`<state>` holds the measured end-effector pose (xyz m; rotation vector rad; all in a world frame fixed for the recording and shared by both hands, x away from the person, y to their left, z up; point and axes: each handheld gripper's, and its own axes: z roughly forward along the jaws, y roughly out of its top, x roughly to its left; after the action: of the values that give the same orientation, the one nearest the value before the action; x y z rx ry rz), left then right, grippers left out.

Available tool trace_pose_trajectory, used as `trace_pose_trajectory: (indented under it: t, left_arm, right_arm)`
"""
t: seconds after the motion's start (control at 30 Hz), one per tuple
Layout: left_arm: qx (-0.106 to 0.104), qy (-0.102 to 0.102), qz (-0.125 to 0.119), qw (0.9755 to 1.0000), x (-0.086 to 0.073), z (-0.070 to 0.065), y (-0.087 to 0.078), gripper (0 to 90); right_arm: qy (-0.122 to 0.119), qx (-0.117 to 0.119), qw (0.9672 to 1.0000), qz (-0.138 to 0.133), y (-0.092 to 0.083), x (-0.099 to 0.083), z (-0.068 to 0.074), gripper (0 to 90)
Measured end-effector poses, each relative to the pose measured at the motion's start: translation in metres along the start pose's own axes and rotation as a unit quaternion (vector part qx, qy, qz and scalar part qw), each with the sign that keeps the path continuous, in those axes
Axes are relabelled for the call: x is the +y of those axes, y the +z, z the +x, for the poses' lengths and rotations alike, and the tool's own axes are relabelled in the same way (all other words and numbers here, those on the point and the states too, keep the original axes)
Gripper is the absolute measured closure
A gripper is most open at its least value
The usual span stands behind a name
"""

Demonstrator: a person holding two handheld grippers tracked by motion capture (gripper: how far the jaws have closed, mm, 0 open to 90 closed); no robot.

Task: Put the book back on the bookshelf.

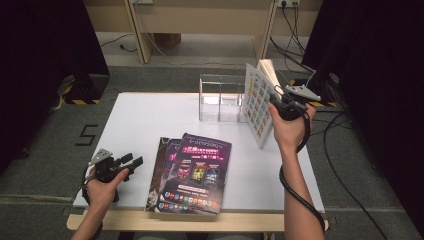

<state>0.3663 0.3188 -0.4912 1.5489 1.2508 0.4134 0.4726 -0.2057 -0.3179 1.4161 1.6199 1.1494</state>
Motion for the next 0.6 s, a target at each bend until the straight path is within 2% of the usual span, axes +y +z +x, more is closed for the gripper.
trace_pose_trajectory:
  t: [0.1, 0.23, 0.33, 0.47, 0.6]
  left_arm:
    - [0.0, 0.0, 0.001, 1.0, 0.0, 0.0, 0.0, 42.0]
    - [-0.002, 0.0, 0.002, 1.0, 0.0, 0.0, 0.001, 42.0]
    - [-0.001, -0.001, 0.002, 1.0, -0.001, 0.0, 0.001, 42.0]
    - [-0.002, 0.0, 0.003, 1.0, -0.001, 0.0, 0.002, 42.1]
    - [-0.003, 0.0, 0.003, 1.0, -0.001, -0.001, 0.002, 42.2]
  right_arm:
    - [0.007, 0.005, 0.9999, 0.011, 0.002, 0.006, -0.001, 69.3]
    - [0.004, 0.005, 0.9997, 0.023, 0.006, 0.01, -0.003, 69.4]
    - [0.014, 0.006, 0.9993, 0.033, 0.009, 0.013, -0.002, 70.3]
    - [0.01, 0.005, 0.999, 0.043, 0.013, 0.017, -0.004, 72.7]
    - [0.015, 0.008, 0.9987, 0.049, 0.013, 0.019, -0.004, 73.5]
